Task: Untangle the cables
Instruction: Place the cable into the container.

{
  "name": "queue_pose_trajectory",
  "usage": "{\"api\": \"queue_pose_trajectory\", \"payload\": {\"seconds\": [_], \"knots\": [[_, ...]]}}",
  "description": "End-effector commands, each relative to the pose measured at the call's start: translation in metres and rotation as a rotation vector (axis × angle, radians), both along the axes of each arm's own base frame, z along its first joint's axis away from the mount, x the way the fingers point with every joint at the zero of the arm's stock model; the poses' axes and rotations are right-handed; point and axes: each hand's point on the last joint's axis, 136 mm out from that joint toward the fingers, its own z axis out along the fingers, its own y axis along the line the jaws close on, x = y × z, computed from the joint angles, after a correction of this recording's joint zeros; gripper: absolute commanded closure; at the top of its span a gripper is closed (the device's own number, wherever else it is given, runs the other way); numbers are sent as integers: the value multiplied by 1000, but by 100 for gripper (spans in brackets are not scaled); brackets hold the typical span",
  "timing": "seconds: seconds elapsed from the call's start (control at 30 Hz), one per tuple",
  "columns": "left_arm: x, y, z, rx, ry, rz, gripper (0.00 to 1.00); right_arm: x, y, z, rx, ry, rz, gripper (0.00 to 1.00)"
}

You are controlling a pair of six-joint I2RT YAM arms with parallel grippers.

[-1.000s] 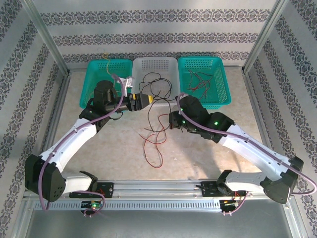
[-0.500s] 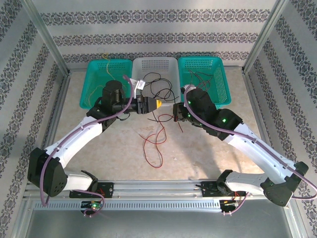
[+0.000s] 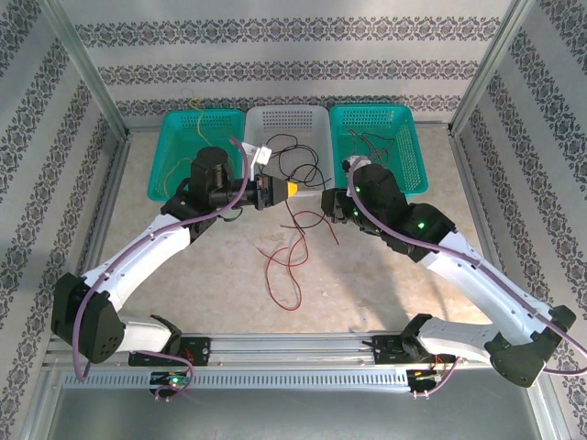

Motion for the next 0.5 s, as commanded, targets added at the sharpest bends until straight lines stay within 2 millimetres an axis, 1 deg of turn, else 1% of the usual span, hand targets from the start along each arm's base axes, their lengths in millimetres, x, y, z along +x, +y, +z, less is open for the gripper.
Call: {"api": "queue_pose_trajectory", "payload": {"seconds": [0.0,0.07,0.3,0.37,0.47], "knots": [[-10,0,31,-69,-94,-21,100,5,-6,-6,3,-1,-41,59],[-11,-1,35,-82,-98,-28,100,7,-6,-16,-9,16,-45,56],[-15,-2,39,-106,-101,-59,100,14,-14,-54,3,92,-88,53],[-17,-3,40,-111,-99,-71,100,15,-17,-62,18,112,-100,53],[-17,-4,40,-111,-93,-82,100,17,-22,-66,49,124,-116,51]]}}
